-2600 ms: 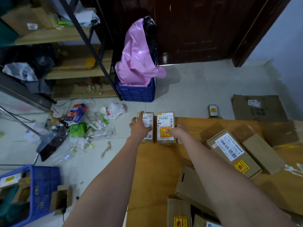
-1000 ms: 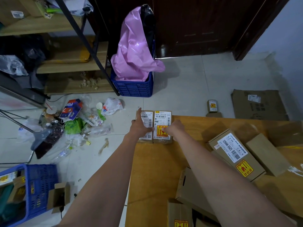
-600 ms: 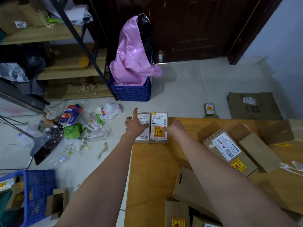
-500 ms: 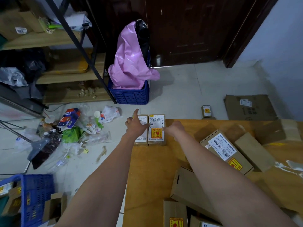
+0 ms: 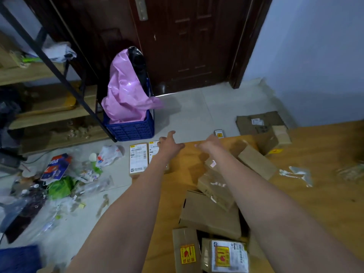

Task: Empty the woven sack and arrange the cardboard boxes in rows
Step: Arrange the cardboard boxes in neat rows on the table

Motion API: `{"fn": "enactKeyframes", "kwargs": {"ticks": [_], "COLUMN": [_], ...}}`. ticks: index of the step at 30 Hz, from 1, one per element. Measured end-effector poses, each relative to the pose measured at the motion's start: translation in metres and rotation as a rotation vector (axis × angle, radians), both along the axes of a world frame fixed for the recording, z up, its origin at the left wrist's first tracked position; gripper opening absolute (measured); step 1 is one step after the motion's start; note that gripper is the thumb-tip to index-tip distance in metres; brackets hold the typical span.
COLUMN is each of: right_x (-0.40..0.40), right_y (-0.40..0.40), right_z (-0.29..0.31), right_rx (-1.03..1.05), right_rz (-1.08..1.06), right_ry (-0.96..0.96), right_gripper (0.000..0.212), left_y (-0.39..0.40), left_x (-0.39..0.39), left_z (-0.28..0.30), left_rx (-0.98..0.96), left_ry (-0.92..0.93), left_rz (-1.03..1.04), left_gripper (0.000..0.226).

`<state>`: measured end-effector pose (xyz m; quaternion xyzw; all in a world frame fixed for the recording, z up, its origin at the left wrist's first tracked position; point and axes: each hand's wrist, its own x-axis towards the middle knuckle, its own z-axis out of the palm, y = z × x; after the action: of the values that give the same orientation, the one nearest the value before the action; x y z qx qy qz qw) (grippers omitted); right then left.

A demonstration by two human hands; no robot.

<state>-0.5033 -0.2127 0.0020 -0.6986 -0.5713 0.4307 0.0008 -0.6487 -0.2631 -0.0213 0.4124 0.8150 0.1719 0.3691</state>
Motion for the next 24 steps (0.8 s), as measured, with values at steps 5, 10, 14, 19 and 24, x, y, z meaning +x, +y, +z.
{"fn": "enactKeyframes", "kwargs": {"ticks": [5, 10, 14, 19, 24], "right_x": [0.058, 0.115, 0.144, 0.17, 0.177], "right_y": [0.001, 0.001, 0.012, 0.047, 0.032], "right_z": [0.009, 0.003, -0.019, -0.095, -0.049], "right_rx": [0.024, 0.039, 0.043, -0.01, 0.069], "right_rz": [-0.063, -0.083, -0.077, -0.062, -0.259], "right_ry": [-0.009, -0.094, -0.198, -0.284, -0.277], "right_gripper": [0.068, 0.041, 0.045, 0.062, 0.058], "left_y": [0.014, 0.029, 0.037, 0.044, 0.06], "left_x": [0.06, 0.115, 0.146, 0.165, 0.17], "left_z": [0.005, 0.005, -0.005, -0.022, -0.034], "left_rx": [-0.001, -0.013, -0.031, -0.086, -0.117], "left_ry": [-0.021, -0.052, -0.084, -0.037, 0.001], "left_rz": [-0.097, -0.182, -0.253, -0.323, -0.346], "left_gripper": [0.069, 0.064, 0.061, 0.064, 0.063]}}
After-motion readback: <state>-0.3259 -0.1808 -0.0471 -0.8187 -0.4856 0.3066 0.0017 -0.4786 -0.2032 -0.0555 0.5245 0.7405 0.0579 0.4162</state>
